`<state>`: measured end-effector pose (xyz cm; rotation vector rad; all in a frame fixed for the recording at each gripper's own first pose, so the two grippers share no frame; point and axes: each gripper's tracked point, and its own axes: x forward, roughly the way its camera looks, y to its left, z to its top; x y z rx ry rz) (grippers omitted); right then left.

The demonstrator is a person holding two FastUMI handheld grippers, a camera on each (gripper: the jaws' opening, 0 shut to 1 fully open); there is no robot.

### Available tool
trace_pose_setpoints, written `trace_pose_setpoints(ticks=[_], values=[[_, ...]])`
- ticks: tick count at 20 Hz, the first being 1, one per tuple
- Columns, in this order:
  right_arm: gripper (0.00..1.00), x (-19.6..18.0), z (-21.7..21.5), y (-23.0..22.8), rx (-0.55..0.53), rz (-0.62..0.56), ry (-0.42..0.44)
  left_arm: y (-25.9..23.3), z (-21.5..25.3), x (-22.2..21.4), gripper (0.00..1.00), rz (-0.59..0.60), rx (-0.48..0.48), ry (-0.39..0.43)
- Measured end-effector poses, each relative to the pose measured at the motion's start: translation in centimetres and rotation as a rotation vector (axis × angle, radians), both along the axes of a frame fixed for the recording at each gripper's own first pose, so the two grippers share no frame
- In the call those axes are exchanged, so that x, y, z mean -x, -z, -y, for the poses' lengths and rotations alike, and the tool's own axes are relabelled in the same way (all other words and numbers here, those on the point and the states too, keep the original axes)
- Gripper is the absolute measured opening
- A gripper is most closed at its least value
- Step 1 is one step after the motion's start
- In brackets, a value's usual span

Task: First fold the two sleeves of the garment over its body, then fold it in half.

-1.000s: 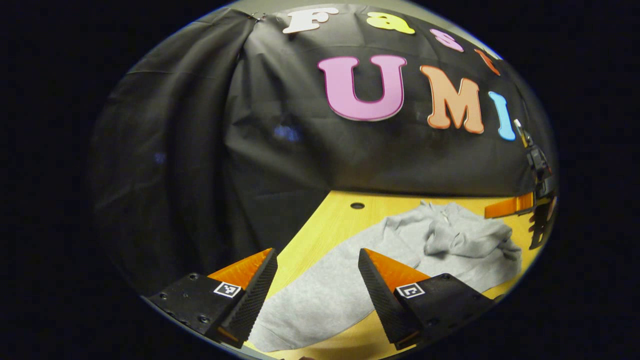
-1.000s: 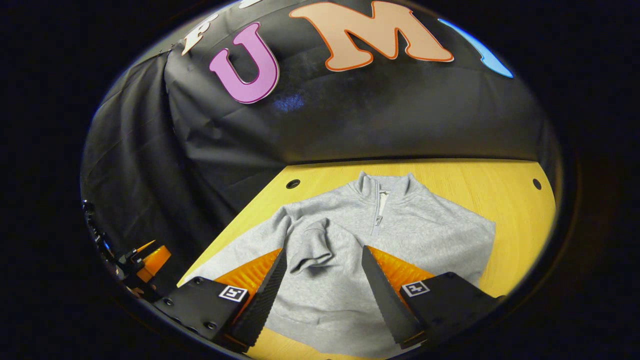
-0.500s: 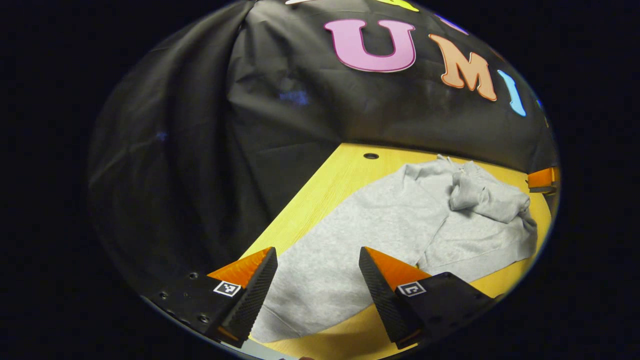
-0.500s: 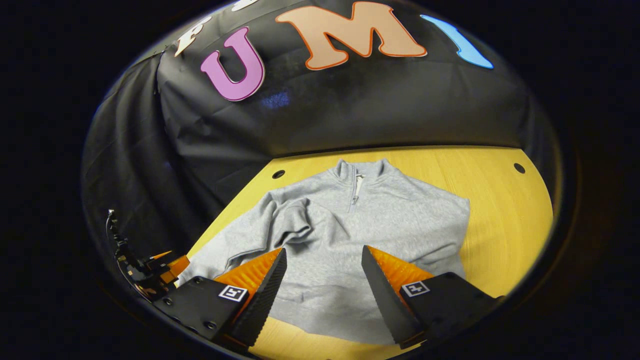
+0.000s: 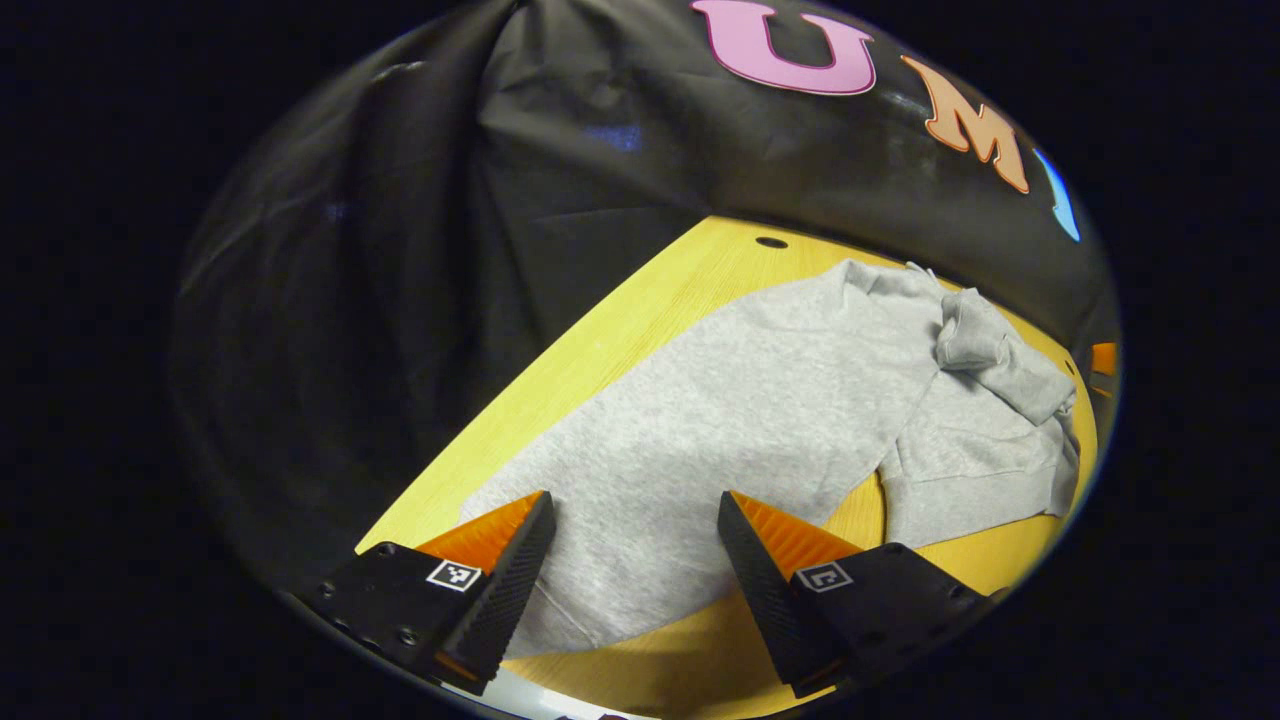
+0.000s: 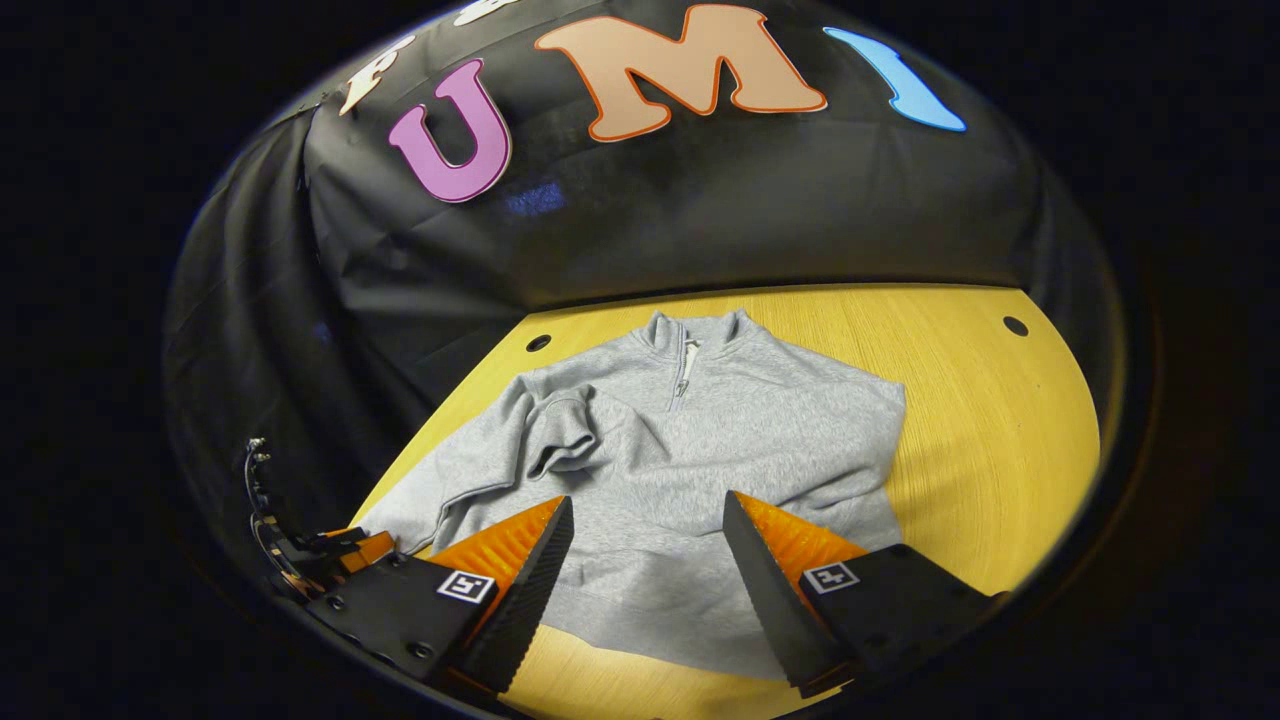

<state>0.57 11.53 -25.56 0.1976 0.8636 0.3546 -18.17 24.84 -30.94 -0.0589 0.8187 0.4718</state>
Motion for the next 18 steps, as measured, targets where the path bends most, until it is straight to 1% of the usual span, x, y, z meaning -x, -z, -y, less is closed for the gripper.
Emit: trace_pose_setpoints(ticks=[2, 3, 4, 5, 6, 7, 8, 9, 11, 12, 13, 14, 15, 18], values=[[0.96, 0.0, 0.2, -0.2, 0.006, 0.007, 0.003, 0.2, 0.0, 0.3, 0.97, -0.014, 0.006, 0.006], [0.96, 0.0, 0.3, -0.3, 0.007, 0.010, 0.005, -0.1, 0.0, -0.1, 0.98, 0.002, -0.001, 0.018], [0.96, 0.1, 0.3, -0.4, 0.007, 0.011, 0.008, 0.0, 0.1, -0.1, 0.98, -0.006, 0.005, 0.032], [0.96, 0.2, 0.3, -0.5, 0.007, 0.012, 0.014, -0.1, 0.1, -0.1, 0.90, -0.010, 0.008, 0.045], [0.96, 0.2, 0.2, -0.4, 0.006, 0.014, 0.019, -0.2, 0.5, -0.6, 0.88, -0.007, 0.016, 0.068], [0.96, 0.2, 0.2, -0.5, 0.007, 0.016, 0.024, 0.4, 1.3, -0.8, 0.75, -0.020, 0.027, 0.094], [0.96, 0.4, 0.3, -0.6, 0.010, 0.022, 0.030, 0.4, 1.6, -1.1, 0.64, -0.016, 0.030, 0.118], [0.96, 0.6, 0.2, -0.7, 0.014, 0.027, 0.036, 0.4, 1.8, -1.5, 0.45, -0.012, 0.041, 0.143], [0.96, 1.1, 0.6, -0.9, 0.026, 0.029, 0.048, 0.3, 1.9, -2.0, 0.06, -0.005, 0.064, 0.154], [0.96, 1.4, 0.8, -1.0, 0.036, 0.029, 0.058, 0.3, 2.1, -2.0, 0.03, -0.010, 0.097, 0.149], [0.96, 1.6, 1.0, -1.1, 0.040, 0.032, 0.069, 0.2, 2.9, -2.1, 0.00, -0.011, 0.160, 0.159], [0.96, 1.7, 1.1, -1.2, 0.040, 0.034, 0.080, -0.2, 3.6, -2.5, 0.00, 0.007, 0.217, 0.165], [0.96, 1.9, 1.3, -1.3, 0.040, 0.037, 0.089, -0.5, 3.6, -3.0, 0.00, 0.020, 0.243, 0.164], [0.96, 2.7, 1.9, -1.1, 0.040, 0.024, 0.085, -2.7, 3.1, -5.0, 0.00, 0.056, 0.223, 0.147]])
